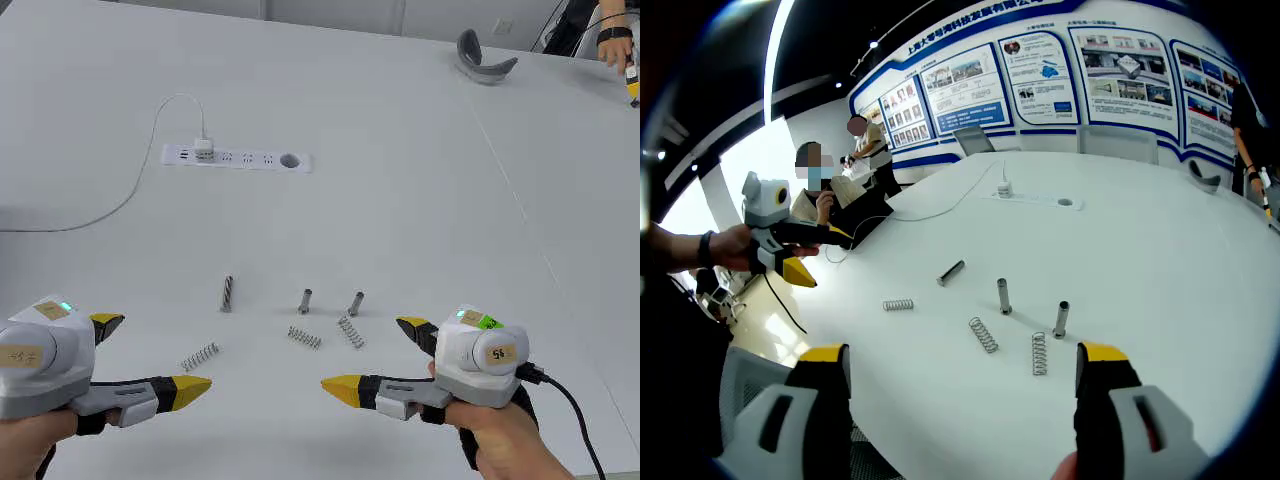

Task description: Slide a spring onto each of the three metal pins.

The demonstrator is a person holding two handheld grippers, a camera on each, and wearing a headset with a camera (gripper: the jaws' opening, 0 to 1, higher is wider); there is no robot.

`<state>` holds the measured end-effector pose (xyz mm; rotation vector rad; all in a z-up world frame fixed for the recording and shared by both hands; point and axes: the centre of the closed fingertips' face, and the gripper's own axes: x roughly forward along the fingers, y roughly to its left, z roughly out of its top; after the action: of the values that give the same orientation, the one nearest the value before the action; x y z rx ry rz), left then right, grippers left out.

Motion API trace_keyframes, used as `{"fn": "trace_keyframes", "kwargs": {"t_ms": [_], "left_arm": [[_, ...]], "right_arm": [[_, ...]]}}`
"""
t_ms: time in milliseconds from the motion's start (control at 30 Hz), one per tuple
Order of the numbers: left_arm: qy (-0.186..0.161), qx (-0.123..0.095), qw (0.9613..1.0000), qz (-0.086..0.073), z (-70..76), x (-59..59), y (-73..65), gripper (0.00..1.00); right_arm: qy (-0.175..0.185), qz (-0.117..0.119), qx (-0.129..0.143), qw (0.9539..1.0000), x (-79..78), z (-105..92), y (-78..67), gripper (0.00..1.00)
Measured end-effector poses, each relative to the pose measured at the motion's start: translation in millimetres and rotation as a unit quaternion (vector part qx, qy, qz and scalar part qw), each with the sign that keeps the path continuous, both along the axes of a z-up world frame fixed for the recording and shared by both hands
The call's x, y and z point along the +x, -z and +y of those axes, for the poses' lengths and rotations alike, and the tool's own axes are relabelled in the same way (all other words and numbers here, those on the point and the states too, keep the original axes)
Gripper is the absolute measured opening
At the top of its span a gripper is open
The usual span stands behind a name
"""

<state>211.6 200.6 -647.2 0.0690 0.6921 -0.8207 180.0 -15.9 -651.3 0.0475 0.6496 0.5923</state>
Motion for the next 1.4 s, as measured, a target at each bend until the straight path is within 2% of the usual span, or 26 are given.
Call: {"fn": "trace_keyframes", "kwargs": {"t_ms": [267,467,733,1000,1400], "left_arm": [[-0.005,-0.004,1.0000,0.006,4.1,-1.0,1.2,0.94],[-0.004,-0.001,1.0000,0.008,5.7,-2.5,2.0,0.94],[-0.002,-0.001,1.0000,0.007,3.1,-0.6,1.0,0.94],[0.001,0.000,0.9999,0.012,2.5,-0.9,3.3,0.93],[0.001,-0.001,0.9998,0.021,-2.8,8.8,11.5,0.91]], "right_arm": [[-0.002,0.009,-0.004,1.0000,-2.6,0.9,6.0,0.95],[0.004,0.007,-0.003,1.0000,-1.5,-1.6,4.8,0.95],[0.009,0.005,-0.001,0.9999,-0.6,-4.4,2.8,0.95],[0.005,0.016,0.009,0.9998,-7.1,0.3,5.8,0.92],[0.012,0.025,0.012,0.9996,-9.6,0.9,10.4,0.92]]}}
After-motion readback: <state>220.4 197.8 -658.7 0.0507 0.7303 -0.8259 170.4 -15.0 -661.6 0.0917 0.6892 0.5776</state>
